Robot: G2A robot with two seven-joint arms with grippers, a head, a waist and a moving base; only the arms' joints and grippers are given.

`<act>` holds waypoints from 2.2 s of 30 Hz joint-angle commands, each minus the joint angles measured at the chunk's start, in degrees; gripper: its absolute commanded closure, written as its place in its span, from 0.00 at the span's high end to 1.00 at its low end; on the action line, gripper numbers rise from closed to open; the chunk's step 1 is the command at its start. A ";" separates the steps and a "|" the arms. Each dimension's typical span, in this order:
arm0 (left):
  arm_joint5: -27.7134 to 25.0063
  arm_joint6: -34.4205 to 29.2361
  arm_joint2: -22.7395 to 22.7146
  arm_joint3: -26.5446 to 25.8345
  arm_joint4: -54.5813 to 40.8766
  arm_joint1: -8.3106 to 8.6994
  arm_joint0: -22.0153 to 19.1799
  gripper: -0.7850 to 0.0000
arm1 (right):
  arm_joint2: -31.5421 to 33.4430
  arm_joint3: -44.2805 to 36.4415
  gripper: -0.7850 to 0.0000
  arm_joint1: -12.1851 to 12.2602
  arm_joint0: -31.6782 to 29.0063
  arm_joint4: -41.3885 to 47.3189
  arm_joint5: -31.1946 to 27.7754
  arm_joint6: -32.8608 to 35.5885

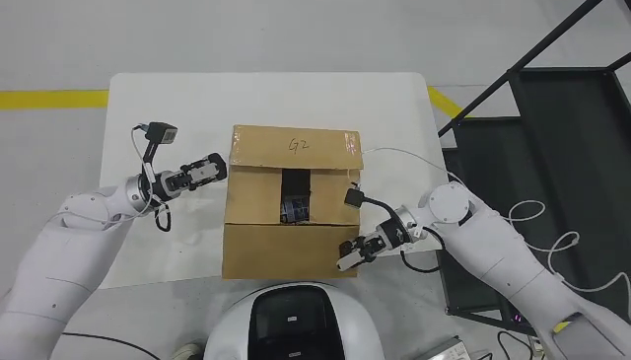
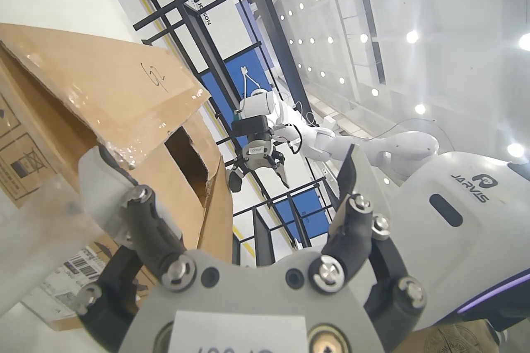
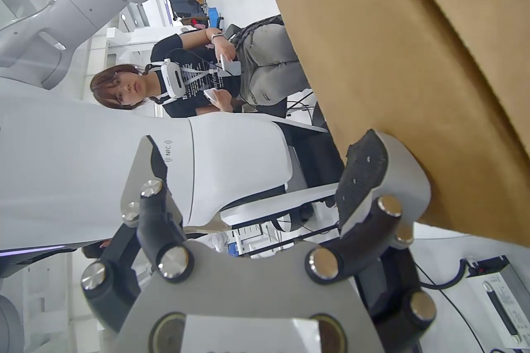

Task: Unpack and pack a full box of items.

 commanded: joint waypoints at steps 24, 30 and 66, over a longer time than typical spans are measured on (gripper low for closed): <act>1.38 -1.37 7.93 6.55 -10.07 -2.90 -6.41 1.00 | 4.29 2.61 1.00 0.34 -0.96 -4.65 0.39 -10.27; 1.41 -1.40 6.43 5.52 -16.57 -3.87 -7.94 1.00 | 6.56 2.14 1.00 0.87 -2.39 -3.72 -0.04 -10.62; -1.19 13.76 21.65 46.67 -1.97 -23.59 -33.17 1.00 | 18.05 -3.71 1.00 3.48 -13.93 -3.23 -0.98 -15.10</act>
